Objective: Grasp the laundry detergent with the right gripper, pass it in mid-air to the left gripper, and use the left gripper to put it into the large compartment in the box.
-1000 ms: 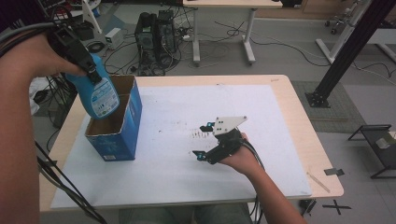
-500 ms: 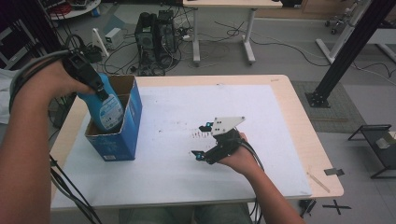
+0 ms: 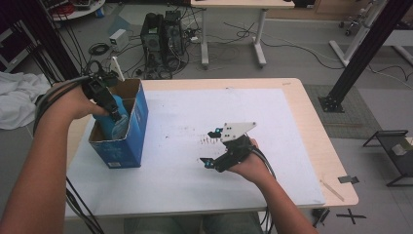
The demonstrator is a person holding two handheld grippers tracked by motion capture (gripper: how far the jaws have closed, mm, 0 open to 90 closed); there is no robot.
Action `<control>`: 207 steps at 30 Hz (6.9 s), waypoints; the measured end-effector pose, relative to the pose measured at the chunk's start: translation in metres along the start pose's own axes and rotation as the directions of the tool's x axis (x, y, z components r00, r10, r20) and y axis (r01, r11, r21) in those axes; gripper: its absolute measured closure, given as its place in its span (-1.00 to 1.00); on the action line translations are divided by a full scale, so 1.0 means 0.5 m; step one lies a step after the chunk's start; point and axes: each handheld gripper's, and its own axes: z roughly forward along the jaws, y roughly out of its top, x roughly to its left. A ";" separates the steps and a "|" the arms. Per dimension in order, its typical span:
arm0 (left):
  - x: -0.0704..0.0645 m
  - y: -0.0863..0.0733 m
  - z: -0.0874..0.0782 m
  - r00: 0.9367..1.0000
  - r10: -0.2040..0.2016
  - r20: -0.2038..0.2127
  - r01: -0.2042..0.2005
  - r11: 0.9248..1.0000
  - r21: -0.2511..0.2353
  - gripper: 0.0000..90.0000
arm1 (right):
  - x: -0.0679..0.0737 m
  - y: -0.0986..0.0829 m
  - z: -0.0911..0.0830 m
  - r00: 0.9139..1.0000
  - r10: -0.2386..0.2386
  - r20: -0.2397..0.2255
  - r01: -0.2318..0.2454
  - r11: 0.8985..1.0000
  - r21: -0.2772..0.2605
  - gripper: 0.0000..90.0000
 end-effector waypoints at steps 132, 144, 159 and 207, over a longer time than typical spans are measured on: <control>-0.236 0.105 -0.079 0.857 0.514 -0.040 -0.515 0.856 -0.052 -0.90 | -0.091 0.107 -0.126 0.996 -0.087 0.023 0.077 0.955 0.285 -0.71; -0.274 0.158 0.003 0.811 0.585 0.007 -0.585 0.811 0.017 -0.90 | -0.133 0.097 -0.123 0.998 -0.050 -0.040 0.063 0.877 0.476 -0.71; -0.311 0.177 0.090 0.768 0.639 0.043 -0.640 0.767 0.052 -0.90 | -0.129 0.061 -0.078 0.989 -0.059 -0.138 0.136 0.739 0.660 -0.71; -0.327 0.178 0.106 0.747 0.663 0.052 -0.665 0.745 0.052 -0.90 | -0.143 0.054 -0.090 0.993 -0.064 -0.097 0.114 0.671 0.732 -0.71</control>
